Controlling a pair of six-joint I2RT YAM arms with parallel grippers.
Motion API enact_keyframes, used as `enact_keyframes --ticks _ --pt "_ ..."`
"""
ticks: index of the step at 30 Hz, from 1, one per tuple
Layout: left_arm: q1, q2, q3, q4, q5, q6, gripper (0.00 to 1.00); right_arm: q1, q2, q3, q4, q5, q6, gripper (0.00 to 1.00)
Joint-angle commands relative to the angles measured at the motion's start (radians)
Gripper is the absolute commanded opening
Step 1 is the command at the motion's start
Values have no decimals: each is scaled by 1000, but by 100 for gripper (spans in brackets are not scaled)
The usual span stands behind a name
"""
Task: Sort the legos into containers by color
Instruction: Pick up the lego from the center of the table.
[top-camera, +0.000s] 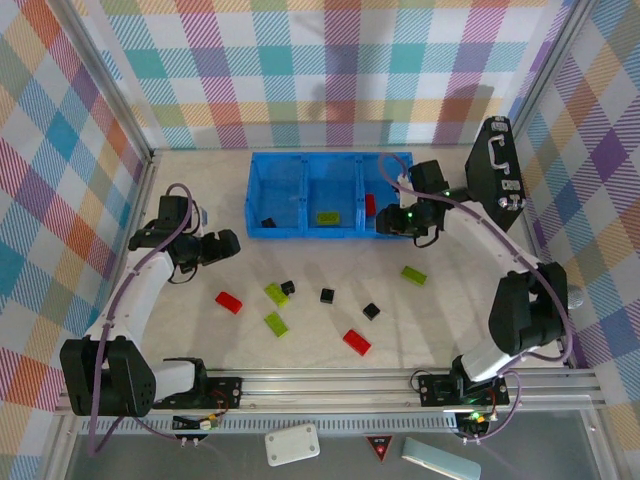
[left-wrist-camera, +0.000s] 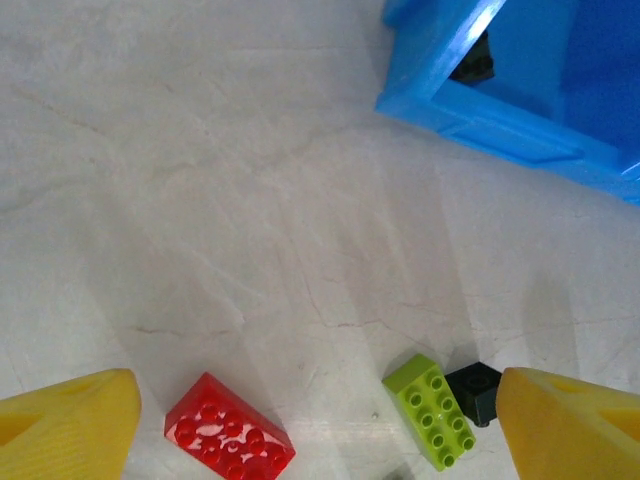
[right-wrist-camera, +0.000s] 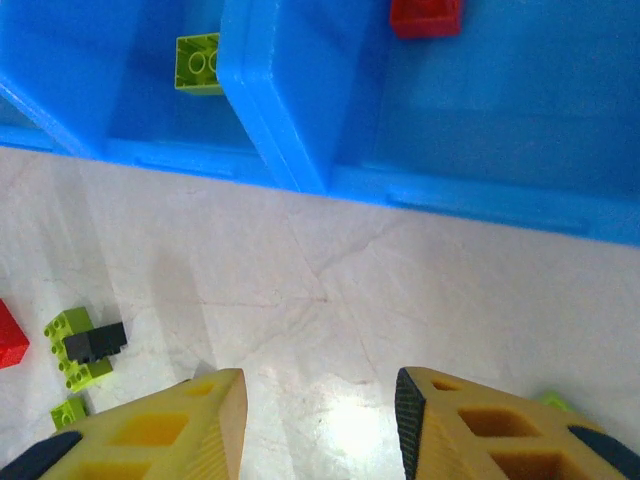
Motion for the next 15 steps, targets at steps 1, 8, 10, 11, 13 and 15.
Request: enact_keyframes --ticks 1,8,10,11,13,15 --pt "-67 -39 10 -64 -47 -69 90 5 -48 -43 4 6 20 45" --pt "-268 -27 -22 -86 -180 -184 89 5 -104 -90 -18 17 10 45" --pt "-311 -14 -31 -81 -207 -227 86 6 -114 -96 -24 18 8 45" --pt "-329 -2 -32 -82 -221 -254 84 5 -120 -99 -28 18 8 45" --pt "-357 16 -38 -69 -229 -297 81 5 -128 -104 -31 18 9 45" --pt "-392 32 -46 -43 -252 -348 79 5 -136 -111 -33 20 12 45"
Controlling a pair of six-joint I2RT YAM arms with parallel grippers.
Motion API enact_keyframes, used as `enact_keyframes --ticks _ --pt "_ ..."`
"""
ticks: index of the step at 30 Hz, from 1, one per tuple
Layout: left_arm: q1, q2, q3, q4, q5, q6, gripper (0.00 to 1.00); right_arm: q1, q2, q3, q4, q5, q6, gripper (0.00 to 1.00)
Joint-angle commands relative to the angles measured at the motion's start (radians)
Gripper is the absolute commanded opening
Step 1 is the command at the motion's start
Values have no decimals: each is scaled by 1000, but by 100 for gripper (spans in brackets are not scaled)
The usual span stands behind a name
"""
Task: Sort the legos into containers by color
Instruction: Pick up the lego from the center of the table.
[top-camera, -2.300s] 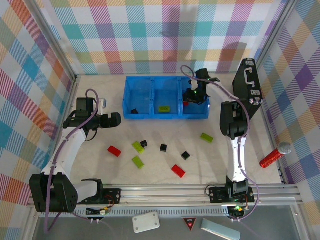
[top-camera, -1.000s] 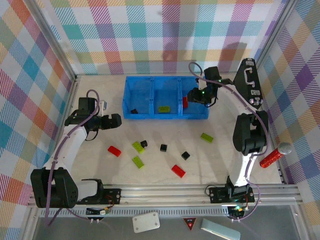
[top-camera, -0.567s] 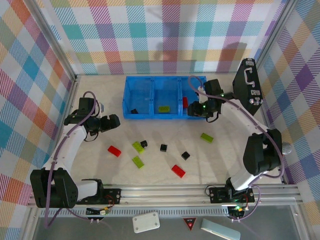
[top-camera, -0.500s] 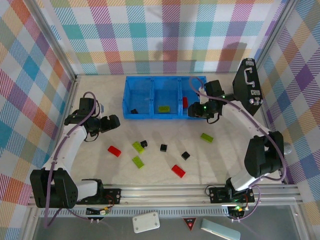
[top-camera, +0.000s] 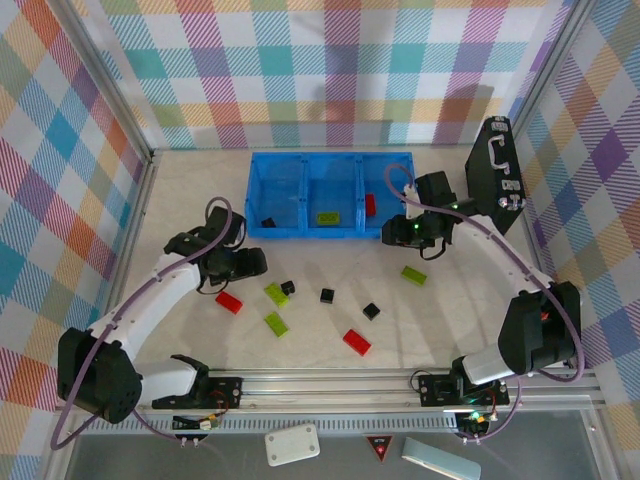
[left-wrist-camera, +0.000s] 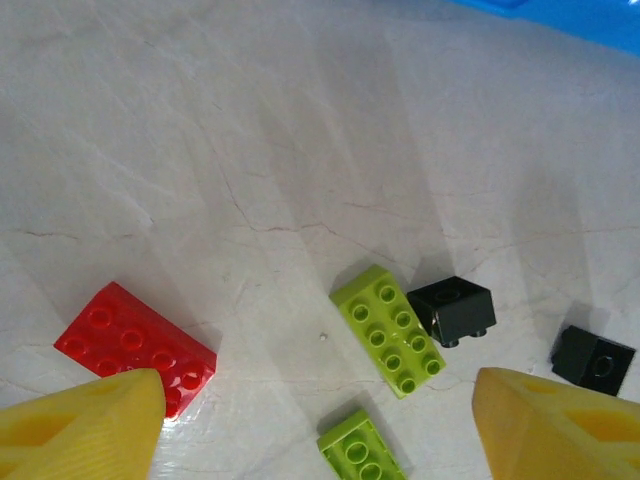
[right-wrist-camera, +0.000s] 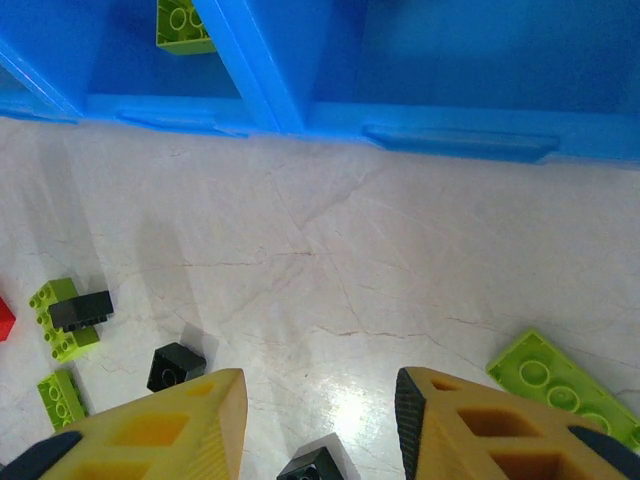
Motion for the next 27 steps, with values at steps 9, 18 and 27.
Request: enact_keyframes --ticks 9,18,27 --pt "-126 115 -52 101 -85 -247 72 5 -63 -52 -26 7 18 44" --pt "-232 227 20 120 -100 -257 65 4 -79 -70 -32 11 20 44" --pt "-301 370 120 126 -106 -268 56 4 -103 -79 -54 33 13 44"
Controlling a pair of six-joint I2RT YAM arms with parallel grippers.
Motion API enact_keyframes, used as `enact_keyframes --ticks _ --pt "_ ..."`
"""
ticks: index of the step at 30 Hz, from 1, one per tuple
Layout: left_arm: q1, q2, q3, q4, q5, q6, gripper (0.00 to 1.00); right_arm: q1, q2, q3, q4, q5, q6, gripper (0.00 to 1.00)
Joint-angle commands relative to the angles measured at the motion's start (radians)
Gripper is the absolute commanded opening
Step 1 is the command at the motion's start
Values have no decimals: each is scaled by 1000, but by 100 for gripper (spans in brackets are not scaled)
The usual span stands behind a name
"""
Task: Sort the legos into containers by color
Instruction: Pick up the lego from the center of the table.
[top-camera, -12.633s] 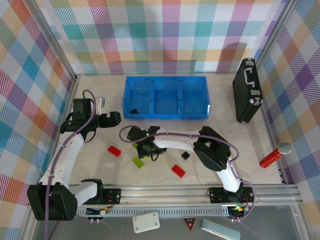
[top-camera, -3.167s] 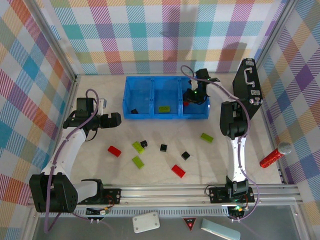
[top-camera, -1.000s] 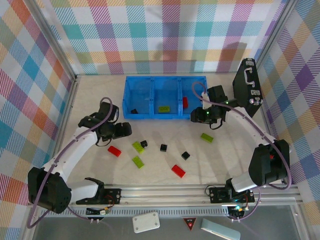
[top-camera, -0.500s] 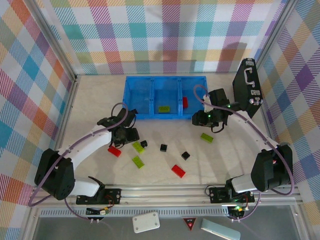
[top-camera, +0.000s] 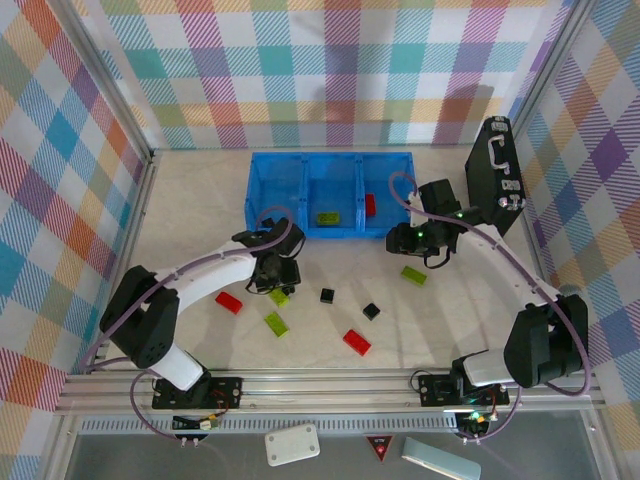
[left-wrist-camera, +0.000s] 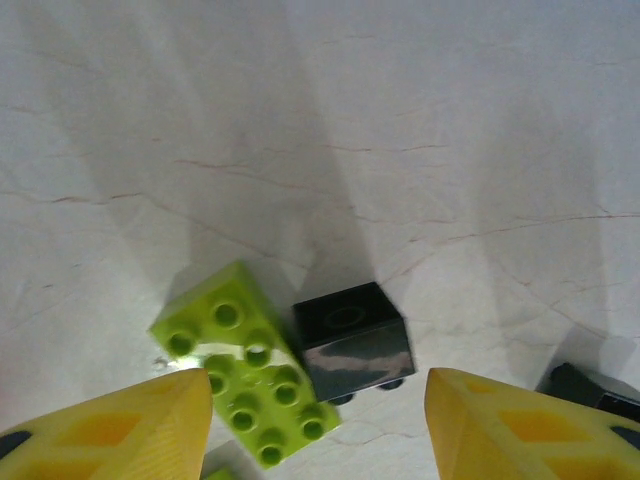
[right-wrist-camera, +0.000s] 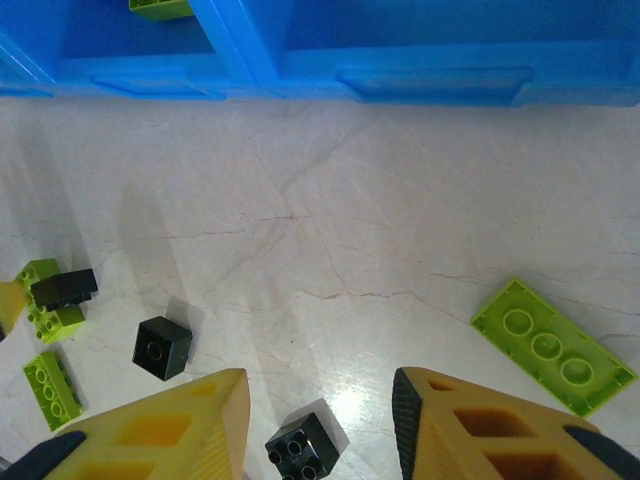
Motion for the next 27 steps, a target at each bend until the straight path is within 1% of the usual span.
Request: enact_keyframes --ticks 1,6,11,27 --pt "-29 42 49 -2 -22 -23 56 4 -37 -17 -29 15 -2 44" --pt "-53 103 86 -20 -40 -32 55 4 -50 -30 -34 18 -3 44" --pt "-56 136 102 -48 -64 -43 57 5 -61 -40 -40 23 -1 44" --pt "-56 139 105 -73 -100 -37 56 4 -69 -53 -50 31 -10 44"
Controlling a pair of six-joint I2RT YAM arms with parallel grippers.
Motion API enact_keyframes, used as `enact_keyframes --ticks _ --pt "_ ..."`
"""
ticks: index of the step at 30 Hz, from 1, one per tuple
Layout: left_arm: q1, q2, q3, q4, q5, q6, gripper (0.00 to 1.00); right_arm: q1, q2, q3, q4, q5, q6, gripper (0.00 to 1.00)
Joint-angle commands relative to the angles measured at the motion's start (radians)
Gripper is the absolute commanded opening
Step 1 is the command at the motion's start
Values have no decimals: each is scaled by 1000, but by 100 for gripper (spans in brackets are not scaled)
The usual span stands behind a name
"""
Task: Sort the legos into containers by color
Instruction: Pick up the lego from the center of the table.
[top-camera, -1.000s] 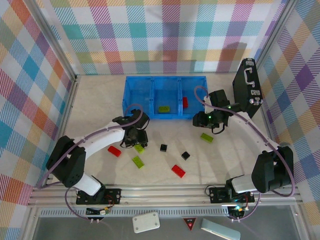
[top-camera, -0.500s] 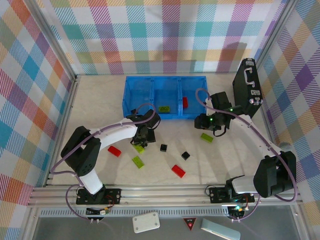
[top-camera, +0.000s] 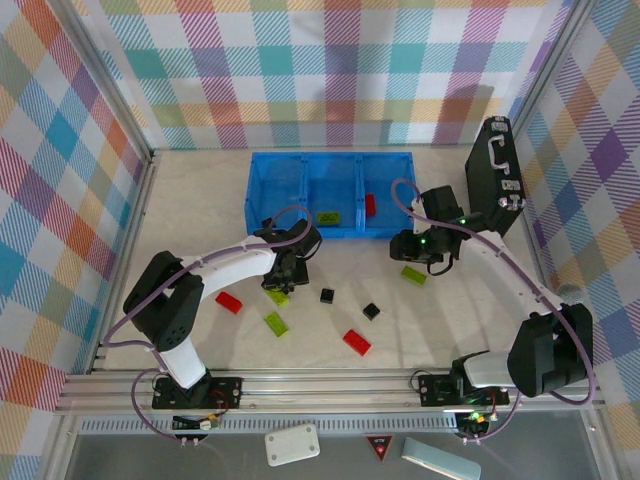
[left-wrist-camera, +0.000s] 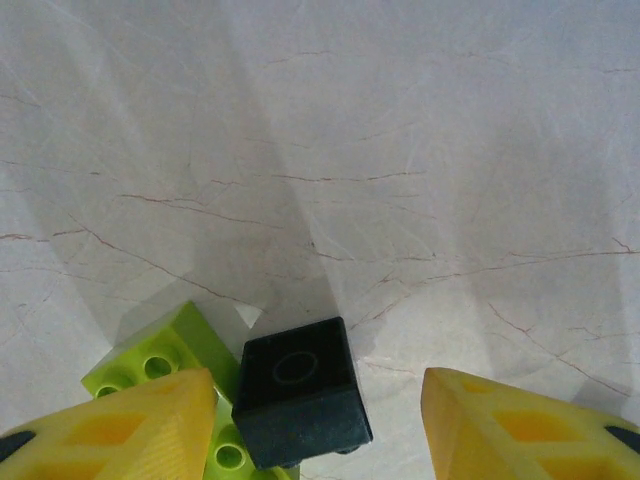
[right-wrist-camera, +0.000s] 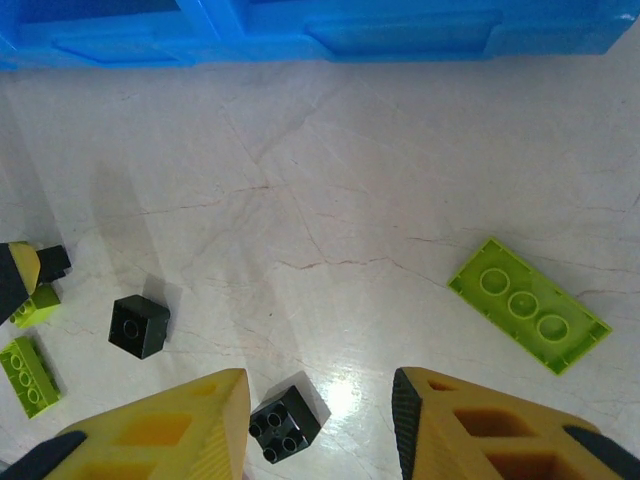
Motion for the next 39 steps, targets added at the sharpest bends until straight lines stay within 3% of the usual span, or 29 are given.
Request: enact_keyframes --ticks 1,39 --pt "-7 10 21 -48 -17 -12 56 4 -24 -9 -20 6 -10 44" --pt "-6 36 -9 -11 0 5 45 5 -39 -3 -35 9 -2 43"
